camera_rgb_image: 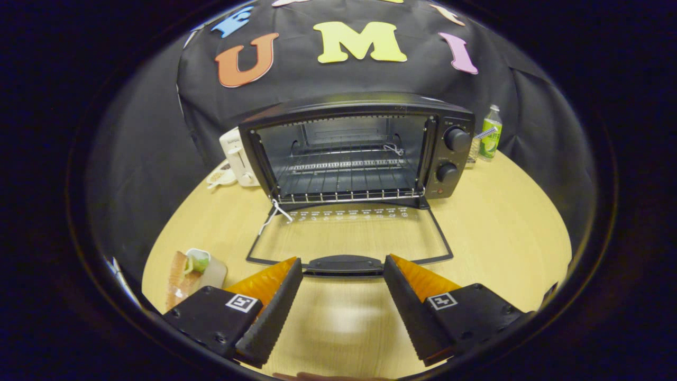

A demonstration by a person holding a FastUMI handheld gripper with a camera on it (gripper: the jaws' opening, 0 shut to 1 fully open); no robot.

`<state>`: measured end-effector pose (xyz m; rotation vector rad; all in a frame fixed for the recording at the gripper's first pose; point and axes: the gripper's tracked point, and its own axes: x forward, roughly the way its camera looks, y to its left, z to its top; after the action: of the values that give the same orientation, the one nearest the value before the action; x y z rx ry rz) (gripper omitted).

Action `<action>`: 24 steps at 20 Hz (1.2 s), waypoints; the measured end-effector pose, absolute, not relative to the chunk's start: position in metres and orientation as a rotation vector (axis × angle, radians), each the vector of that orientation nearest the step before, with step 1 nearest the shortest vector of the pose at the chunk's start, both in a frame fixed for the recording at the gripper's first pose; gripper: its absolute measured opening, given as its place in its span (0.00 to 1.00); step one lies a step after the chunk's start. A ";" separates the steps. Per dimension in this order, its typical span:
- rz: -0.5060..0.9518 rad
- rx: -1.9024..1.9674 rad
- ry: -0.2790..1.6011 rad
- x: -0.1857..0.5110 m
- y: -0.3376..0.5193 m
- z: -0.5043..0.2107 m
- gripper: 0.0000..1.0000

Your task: Open the toaster oven, put the food inside, and close the toaster oven door.

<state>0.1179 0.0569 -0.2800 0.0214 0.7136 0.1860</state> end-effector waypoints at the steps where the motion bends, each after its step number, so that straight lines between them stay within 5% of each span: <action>1: 0.209 0.032 0.715 0.115 0.062 -0.275 1.00; 6: 0.390 0.147 0.783 0.087 0.106 -0.261 1.00; 14: 0.697 0.449 1.155 0.026 0.172 -0.260 0.99; 20: 0.740 0.472 1.256 0.021 0.195 -0.271 0.87; 24: 0.730 0.503 1.307 0.027 0.203 -0.277 0.70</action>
<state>0.0270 0.2025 -0.2769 0.5030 1.3067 0.7296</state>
